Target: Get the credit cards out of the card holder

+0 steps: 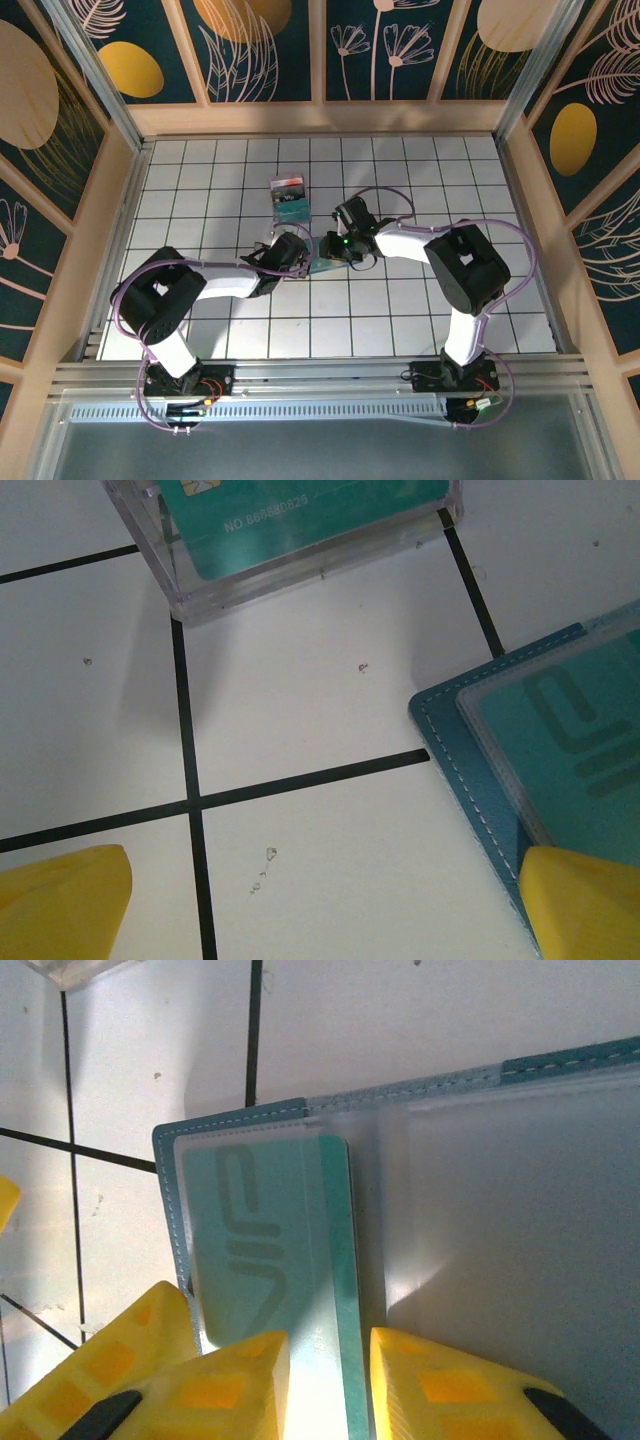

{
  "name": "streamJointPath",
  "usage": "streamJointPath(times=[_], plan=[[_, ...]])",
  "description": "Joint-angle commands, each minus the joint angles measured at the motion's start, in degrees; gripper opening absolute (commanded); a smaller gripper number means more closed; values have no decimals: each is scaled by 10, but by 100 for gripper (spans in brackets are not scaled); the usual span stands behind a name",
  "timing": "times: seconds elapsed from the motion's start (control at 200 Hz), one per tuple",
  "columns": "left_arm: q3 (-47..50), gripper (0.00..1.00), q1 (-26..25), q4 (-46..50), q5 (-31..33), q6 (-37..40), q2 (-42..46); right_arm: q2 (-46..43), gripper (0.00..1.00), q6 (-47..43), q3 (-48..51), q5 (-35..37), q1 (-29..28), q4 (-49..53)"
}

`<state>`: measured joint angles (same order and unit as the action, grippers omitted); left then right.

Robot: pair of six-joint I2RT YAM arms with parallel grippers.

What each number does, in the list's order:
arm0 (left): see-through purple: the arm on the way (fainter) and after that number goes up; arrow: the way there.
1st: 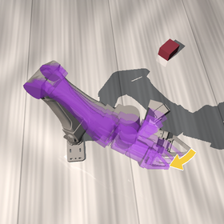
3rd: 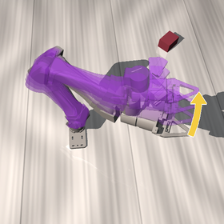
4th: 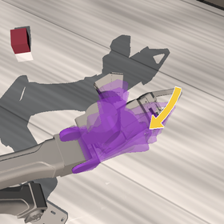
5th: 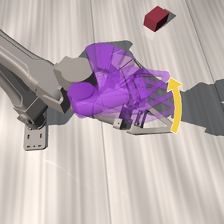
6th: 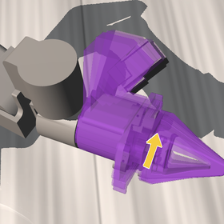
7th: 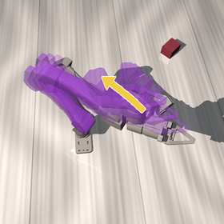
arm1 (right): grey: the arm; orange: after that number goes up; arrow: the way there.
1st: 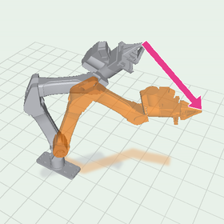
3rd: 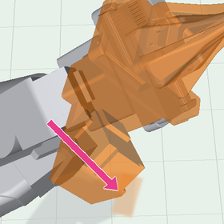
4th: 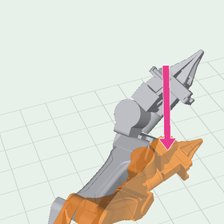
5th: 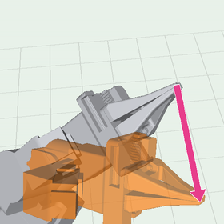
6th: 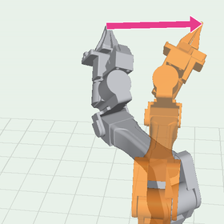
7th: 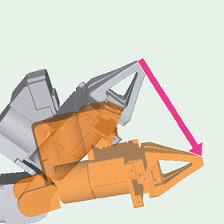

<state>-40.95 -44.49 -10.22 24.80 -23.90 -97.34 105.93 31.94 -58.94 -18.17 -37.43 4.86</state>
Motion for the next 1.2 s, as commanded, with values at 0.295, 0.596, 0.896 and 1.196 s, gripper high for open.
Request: streamJointPath(times=[0.295, 0.596, 0.896, 1.196], plan=[[-2, 99, -2, 19, 23, -11, -26, -3, 37, 2, 11, 20, 7, 15], [-3, 99, -1, 20, 18, -7, -31, 1, 34, 13, 26, -33, 9, -35], [-4, 99, -1, 22, 13, -5, -36, -37, 30, 27, 72, -128, 39, -122], [-10, 99, -1, 22, 5, -6, -40, -47, 27, 21, 74, -167, 42, -145]])
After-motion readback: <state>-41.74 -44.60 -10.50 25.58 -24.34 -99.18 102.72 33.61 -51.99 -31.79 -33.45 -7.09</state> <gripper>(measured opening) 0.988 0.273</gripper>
